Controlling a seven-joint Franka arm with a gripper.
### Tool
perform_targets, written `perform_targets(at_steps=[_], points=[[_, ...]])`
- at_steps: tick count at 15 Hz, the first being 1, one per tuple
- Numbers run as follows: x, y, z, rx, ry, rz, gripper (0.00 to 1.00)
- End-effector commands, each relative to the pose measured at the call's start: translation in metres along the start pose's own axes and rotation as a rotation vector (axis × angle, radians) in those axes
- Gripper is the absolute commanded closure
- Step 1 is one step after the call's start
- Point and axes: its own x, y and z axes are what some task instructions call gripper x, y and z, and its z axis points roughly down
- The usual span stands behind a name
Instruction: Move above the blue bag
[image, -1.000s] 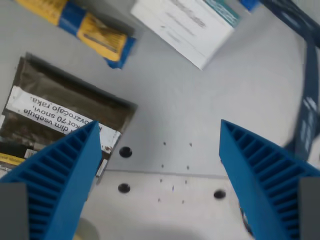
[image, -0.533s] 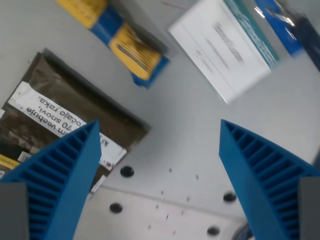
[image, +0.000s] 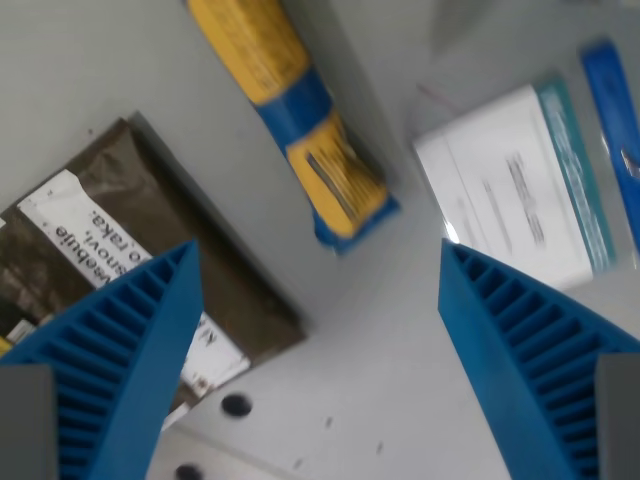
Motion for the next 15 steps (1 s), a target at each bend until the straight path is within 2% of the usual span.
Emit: perform_targets(at_steps=[1,8,15], points=[[0.014,-0.001,0.011,0.015,0.016,-0.373,0.0],[0.034,-0.005,0.044,0.007,0.003,-0.396,0.0],[0.039,-0.006,0.056,-0.004,0.004,-0.329,0.0]])
